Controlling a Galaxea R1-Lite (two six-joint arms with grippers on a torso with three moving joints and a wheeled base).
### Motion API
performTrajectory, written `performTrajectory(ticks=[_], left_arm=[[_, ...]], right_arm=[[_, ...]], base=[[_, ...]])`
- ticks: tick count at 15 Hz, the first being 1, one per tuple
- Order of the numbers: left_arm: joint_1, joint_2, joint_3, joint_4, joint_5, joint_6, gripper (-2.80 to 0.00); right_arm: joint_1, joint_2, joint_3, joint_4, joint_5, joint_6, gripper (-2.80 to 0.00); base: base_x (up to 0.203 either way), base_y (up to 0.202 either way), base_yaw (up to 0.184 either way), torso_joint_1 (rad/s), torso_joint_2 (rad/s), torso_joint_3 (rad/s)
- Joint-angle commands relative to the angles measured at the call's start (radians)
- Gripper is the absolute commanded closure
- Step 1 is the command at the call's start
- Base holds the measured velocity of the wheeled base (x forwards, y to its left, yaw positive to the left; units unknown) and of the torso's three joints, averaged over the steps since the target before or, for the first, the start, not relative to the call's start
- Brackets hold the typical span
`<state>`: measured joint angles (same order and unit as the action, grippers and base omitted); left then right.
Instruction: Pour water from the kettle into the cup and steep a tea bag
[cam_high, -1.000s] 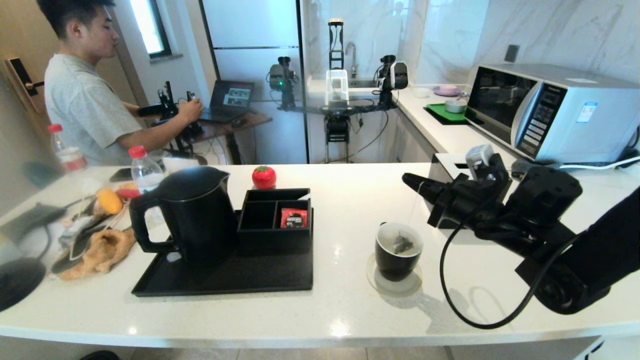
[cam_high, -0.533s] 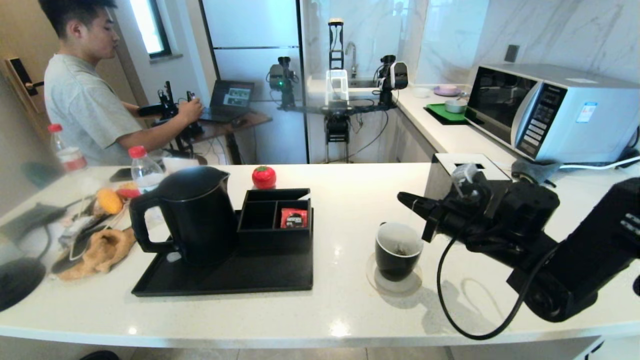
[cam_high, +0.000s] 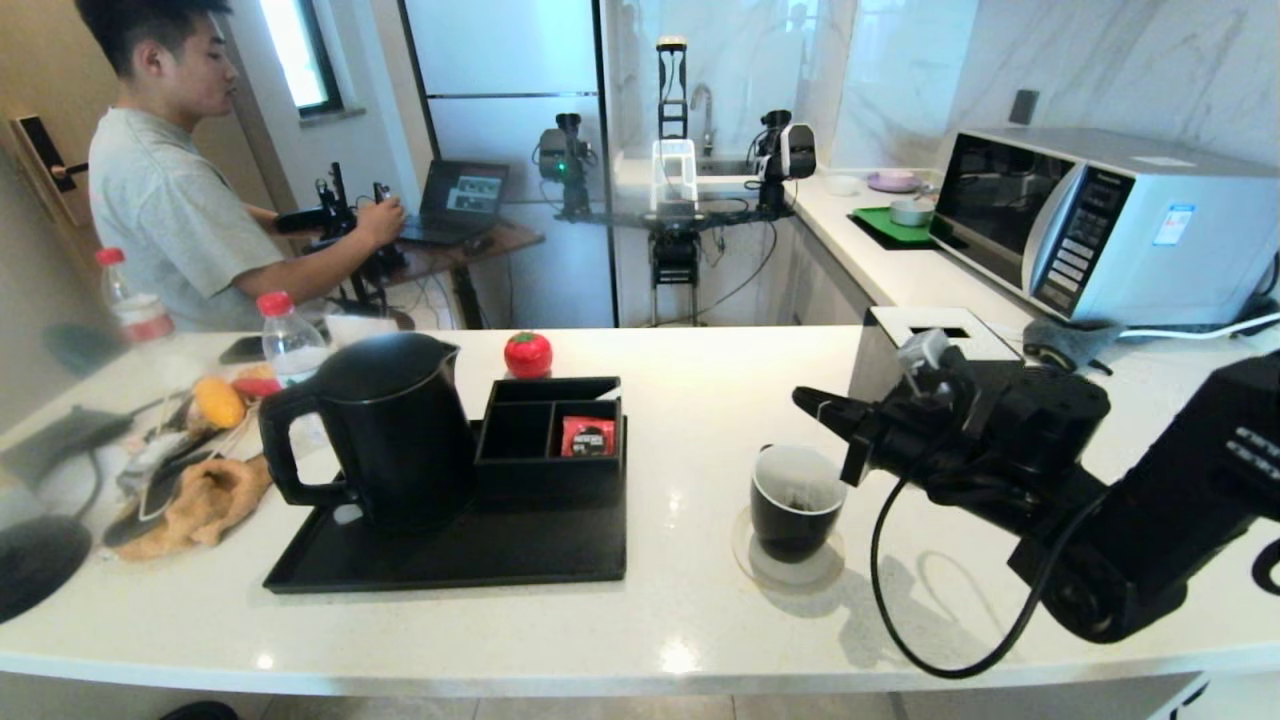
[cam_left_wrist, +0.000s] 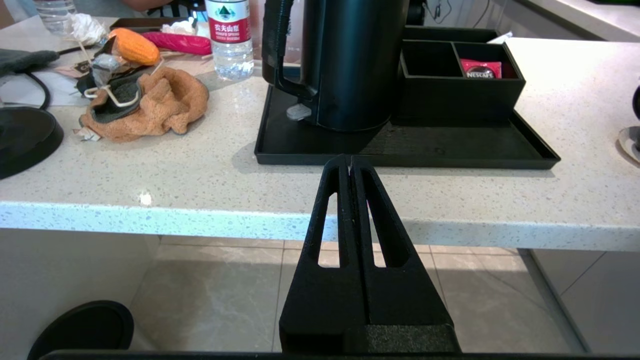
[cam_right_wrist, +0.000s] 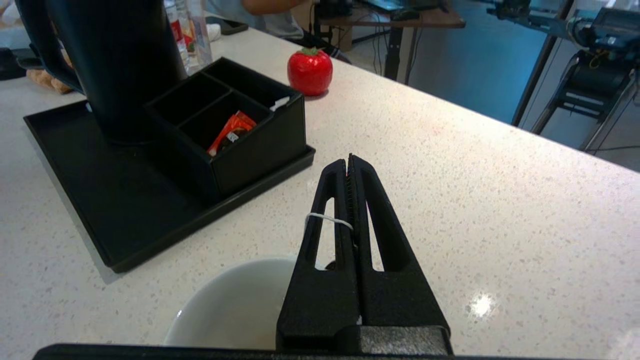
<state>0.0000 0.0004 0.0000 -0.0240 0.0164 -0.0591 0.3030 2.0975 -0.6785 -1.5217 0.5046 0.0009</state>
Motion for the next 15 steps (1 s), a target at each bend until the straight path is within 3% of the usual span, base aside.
performTrajectory(ticks=[1, 15], left_arm=[[0.0, 0.0, 0.0, -0.001, 0.0, -0.001, 0.0], [0.0, 0.0, 0.0, -0.001, 0.0, -0.001, 0.0]], right_arm=[[-0.001, -0.028, -0.004, -0.044, 0.003, 0.001, 0.0], [0.002, -0.154, -0.067, -0.041, 0.009, 0.018, 0.0]], base=[[0.0, 0.0, 0.0, 0.0, 0.0, 0.0], [0.0, 0.0, 0.0, 0.0, 0.0, 0.0]])
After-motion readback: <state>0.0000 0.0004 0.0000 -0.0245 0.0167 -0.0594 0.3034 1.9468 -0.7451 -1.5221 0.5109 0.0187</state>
